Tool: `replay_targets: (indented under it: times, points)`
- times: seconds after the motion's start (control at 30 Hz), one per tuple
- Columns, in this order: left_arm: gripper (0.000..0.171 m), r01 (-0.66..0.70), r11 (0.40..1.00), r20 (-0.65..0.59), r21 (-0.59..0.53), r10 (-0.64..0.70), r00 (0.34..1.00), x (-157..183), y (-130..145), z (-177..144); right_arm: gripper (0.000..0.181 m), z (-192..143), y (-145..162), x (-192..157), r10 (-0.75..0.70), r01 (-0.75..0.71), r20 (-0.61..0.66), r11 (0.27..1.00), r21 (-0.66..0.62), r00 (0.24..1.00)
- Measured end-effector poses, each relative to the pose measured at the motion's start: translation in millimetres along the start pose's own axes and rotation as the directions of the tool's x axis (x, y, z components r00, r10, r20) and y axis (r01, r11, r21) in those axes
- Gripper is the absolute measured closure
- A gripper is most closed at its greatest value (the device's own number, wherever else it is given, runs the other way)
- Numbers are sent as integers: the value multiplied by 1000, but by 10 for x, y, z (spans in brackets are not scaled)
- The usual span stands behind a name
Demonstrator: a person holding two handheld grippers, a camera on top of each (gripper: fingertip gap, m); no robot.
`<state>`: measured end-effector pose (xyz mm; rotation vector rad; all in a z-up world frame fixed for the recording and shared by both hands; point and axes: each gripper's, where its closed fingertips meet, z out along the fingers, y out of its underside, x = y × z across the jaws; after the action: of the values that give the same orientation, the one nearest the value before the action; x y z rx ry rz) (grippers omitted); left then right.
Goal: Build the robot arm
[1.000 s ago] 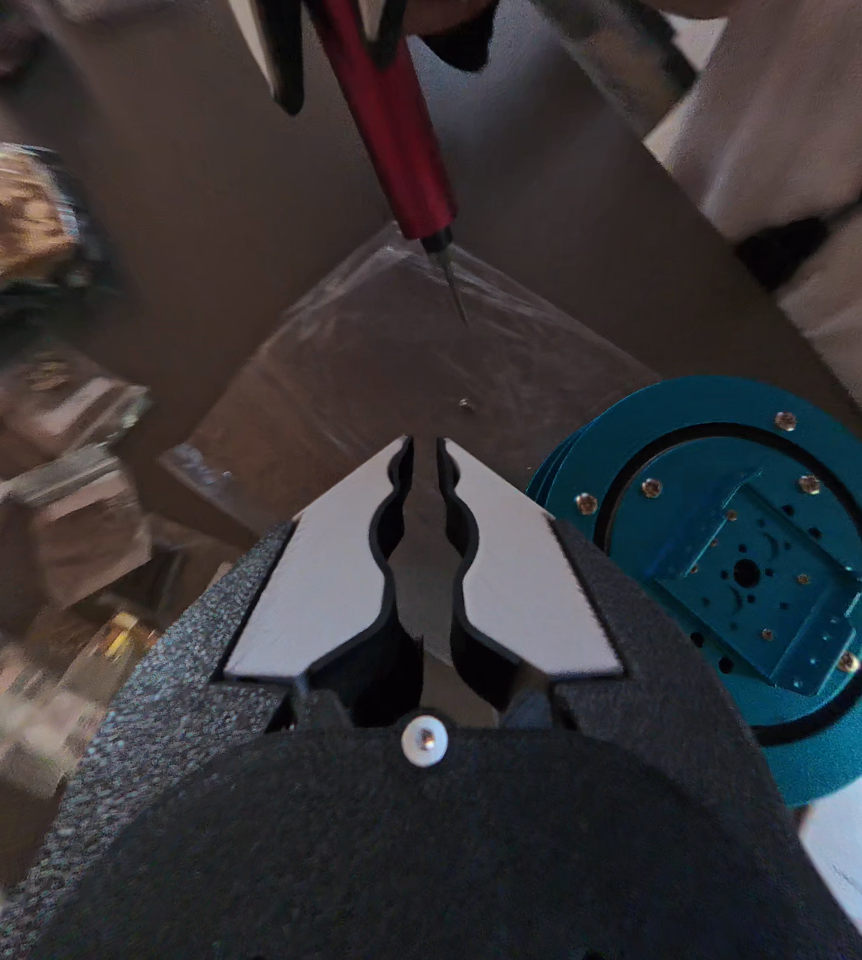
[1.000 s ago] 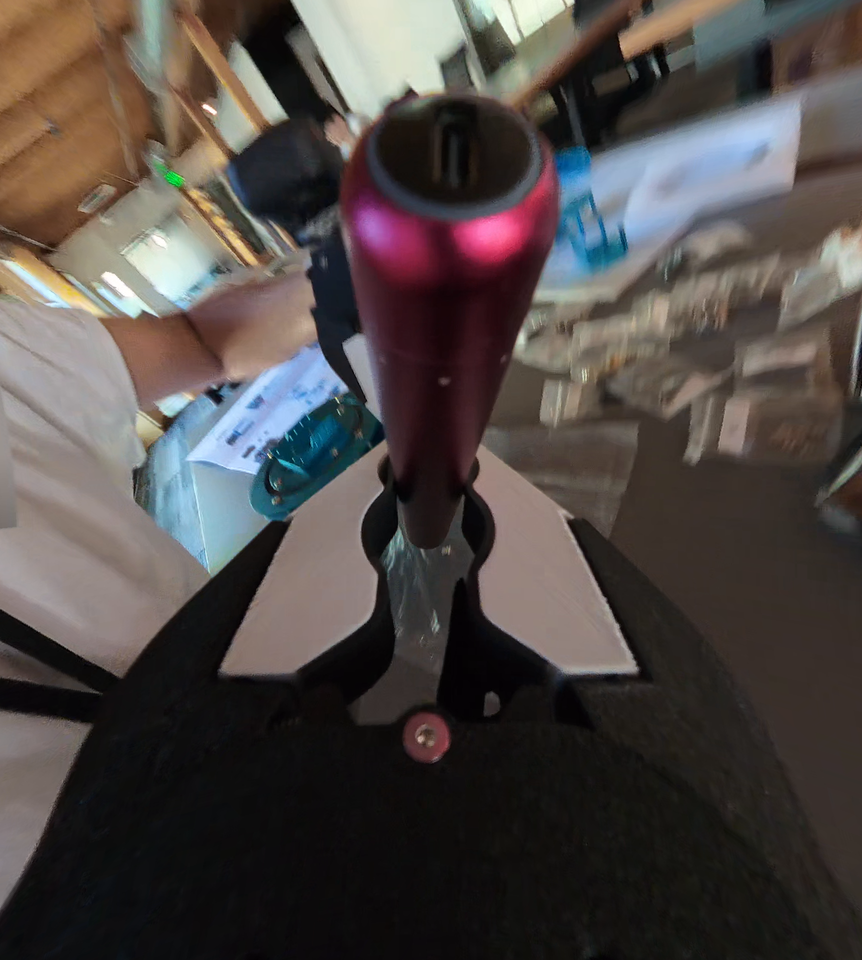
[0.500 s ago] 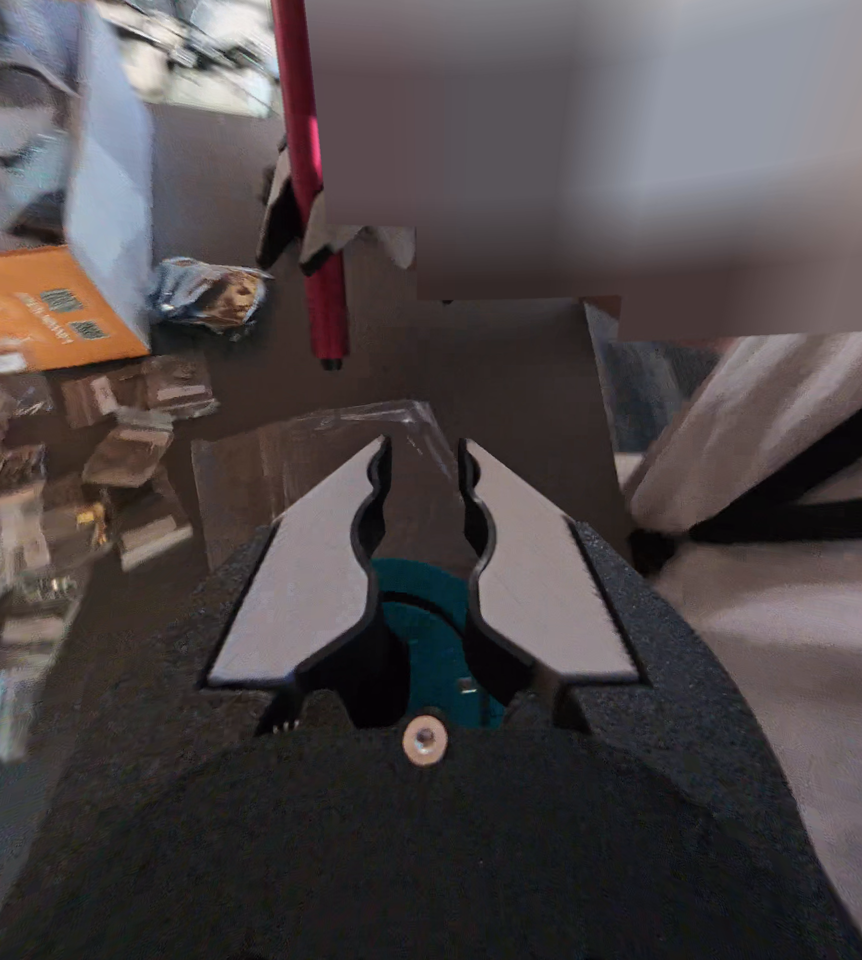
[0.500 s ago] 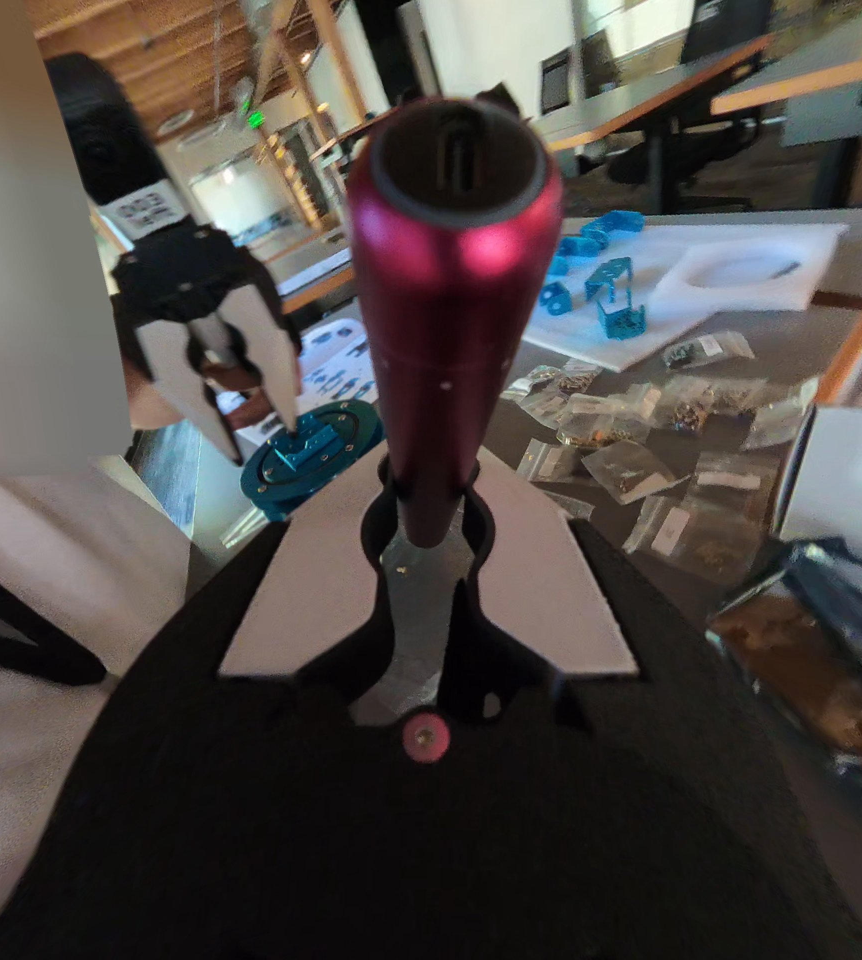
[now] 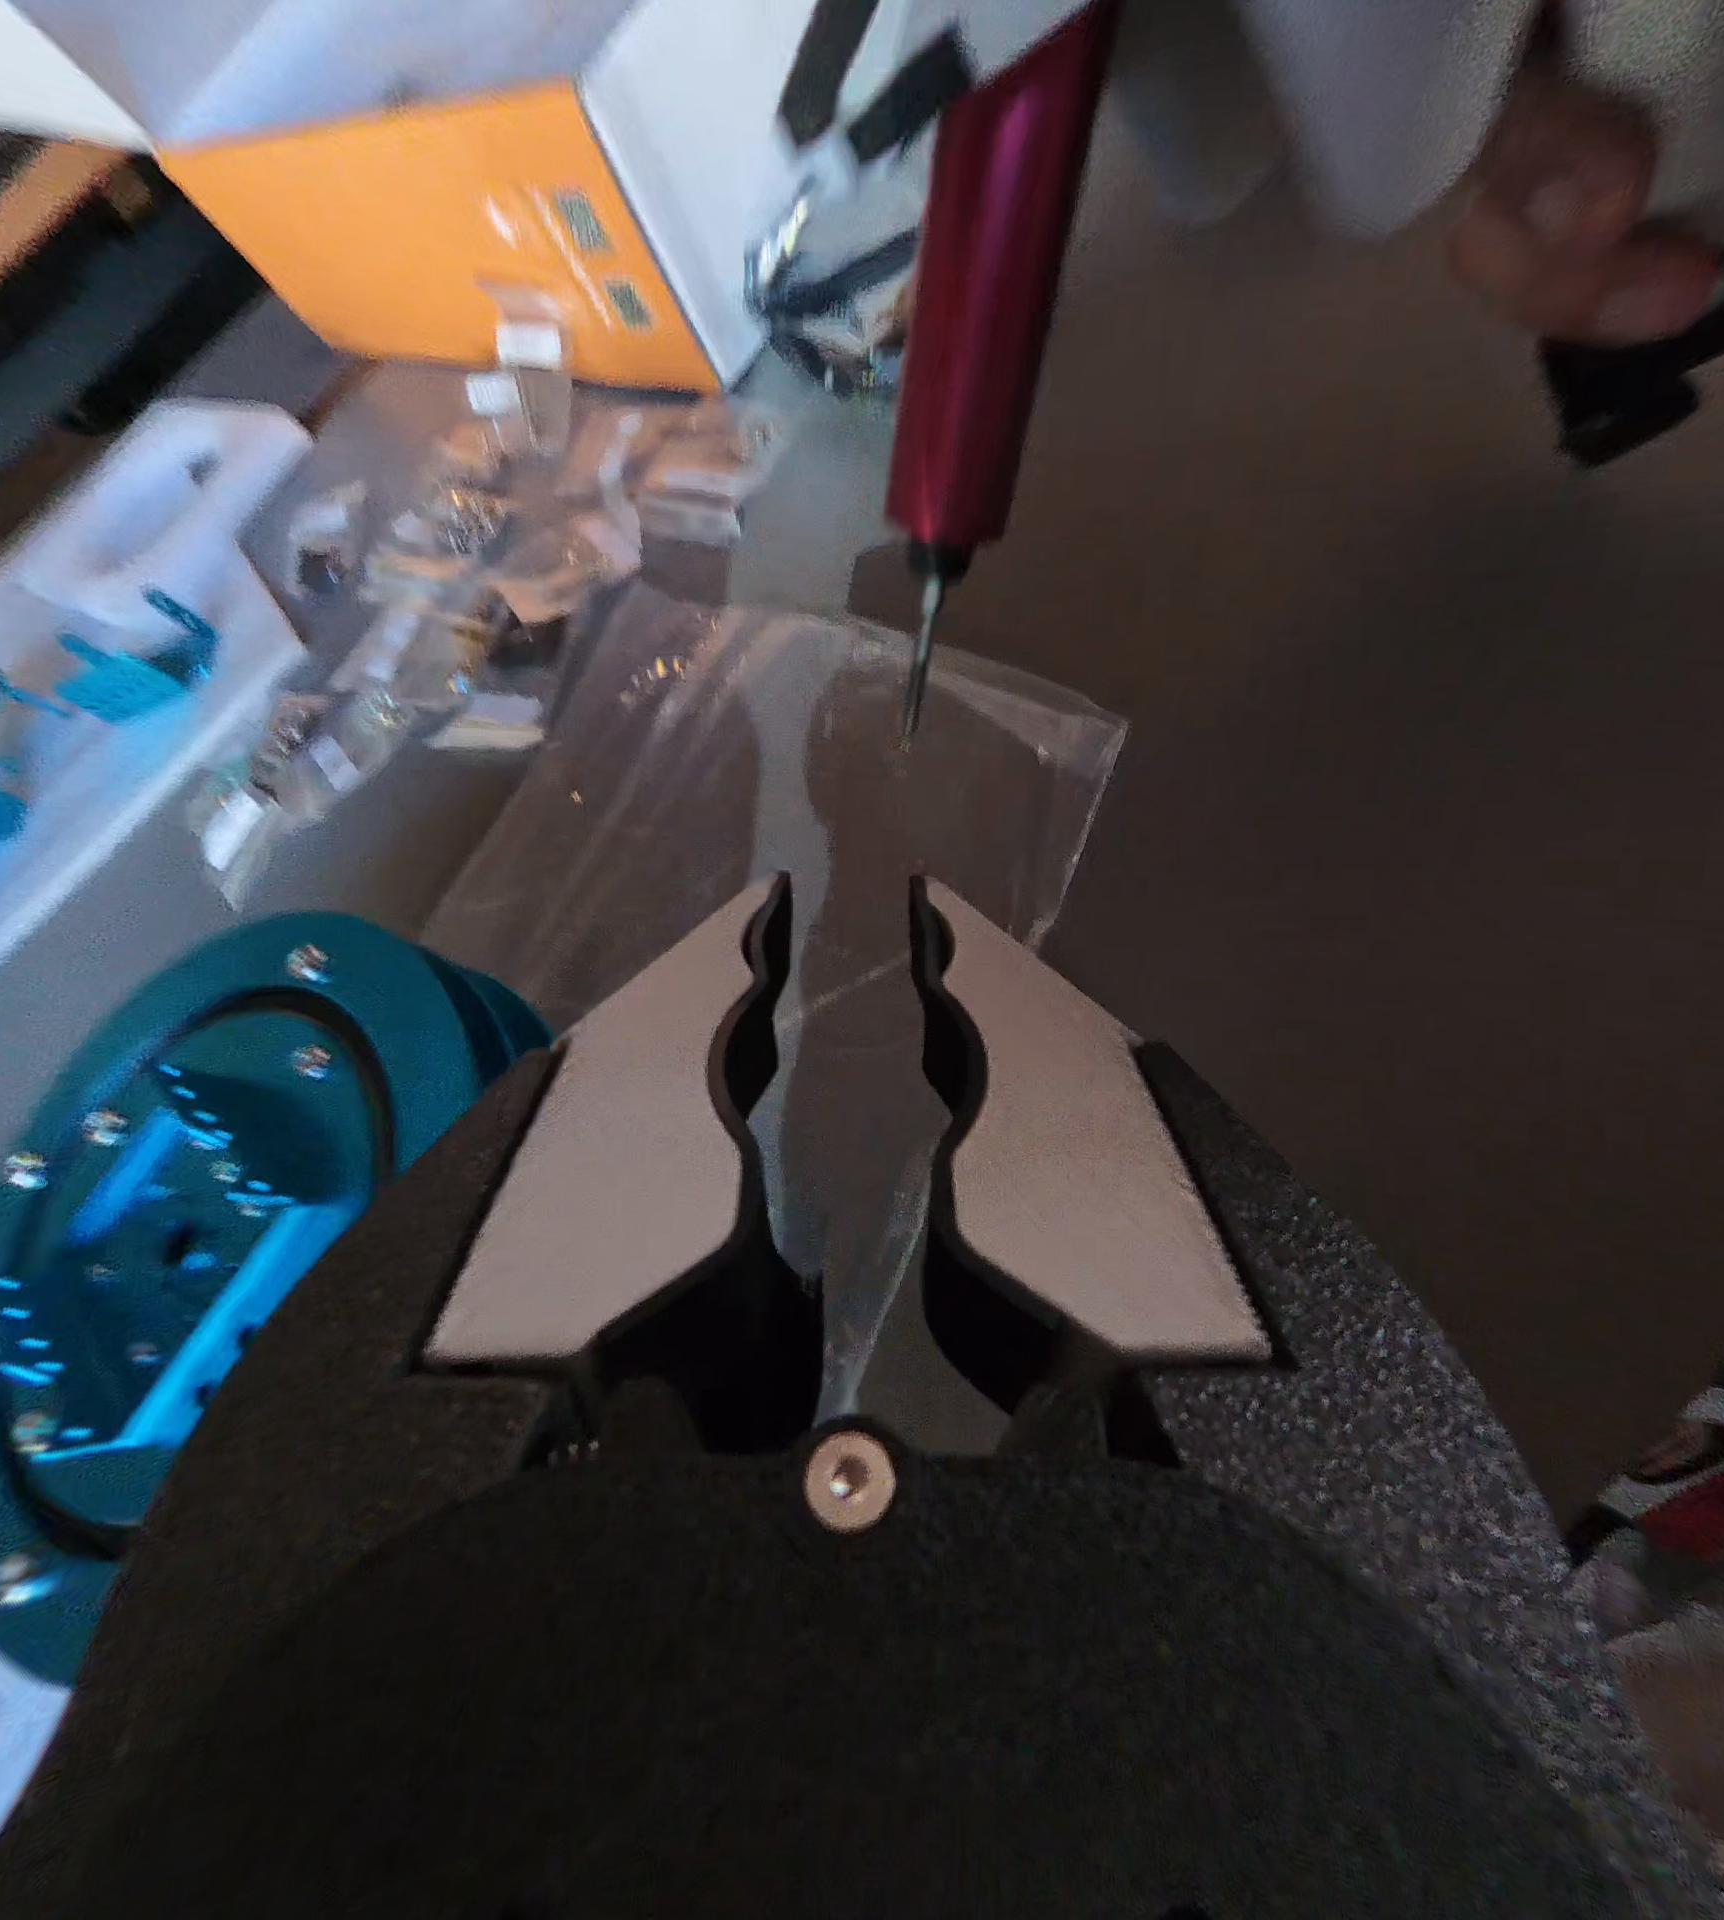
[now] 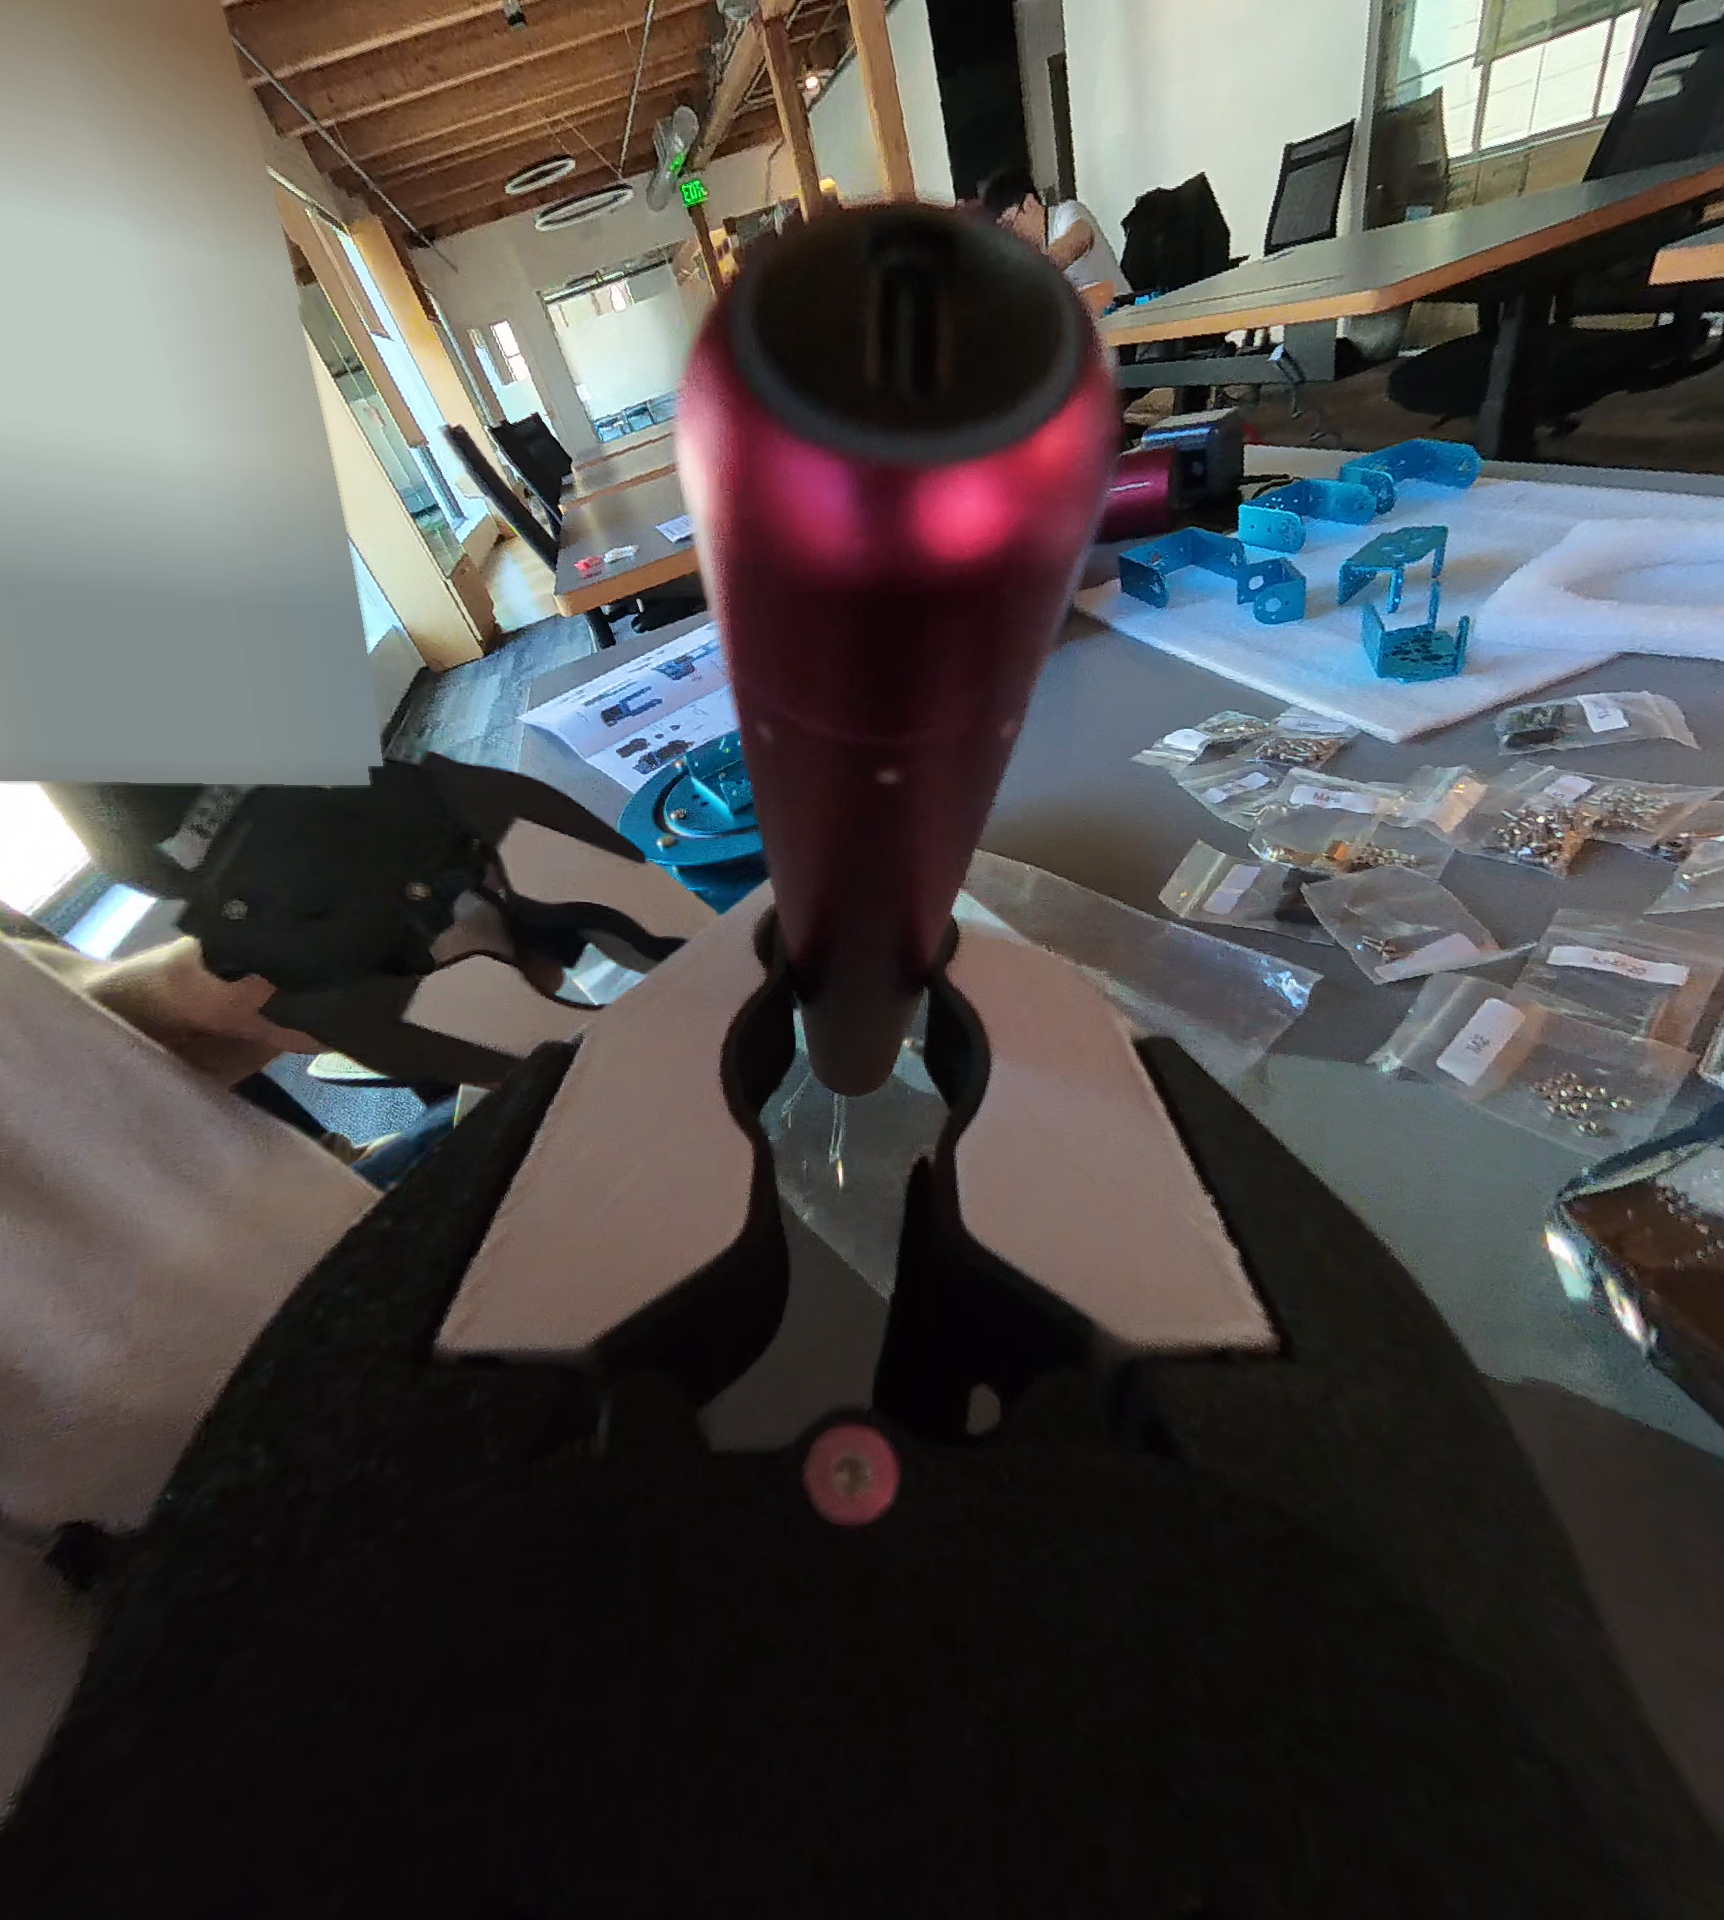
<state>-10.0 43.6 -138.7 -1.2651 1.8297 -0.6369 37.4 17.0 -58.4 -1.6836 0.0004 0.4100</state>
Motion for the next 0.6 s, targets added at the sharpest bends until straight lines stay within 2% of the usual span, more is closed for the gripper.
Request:
replay_targets:
  times: [0.13, 0.27, 0.3, 0.33, 0.4, 0.6]
  points:
    - [148, 71, 995, 37, -73, -69, 997, -99, 249, 211, 163, -146, 34, -52, 49, -50, 54, 998, 22, 997]
    - [149, 155, 988, 21, -24, -155, 988, -182, 152, 237, 163, -260, 80, -100, 81, -82, 103, 997, 1, 991]
    - [151, 142, 989, 17, -44, -142, 990, -190, 184, 257, 163, -280, 90, -121, 86, -86, 117, 996, -8, 989]
    - [160, 101, 993, 34, -68, -99, 994, -241, 240, 272, 163, -301, 96, -141, 88, -87, 127, 996, -13, 988]
    - [155, 76, 993, 13, -85, -76, 997, -318, 323, 289, 163, -340, 102, -171, 89, -87, 148, 996, -21, 985]
    - [148, 0, 997, -169, -82, -14, 986, -406, 435, 203, 163, -373, 70, -196, 128, -124, 202, 992, -32, 971]
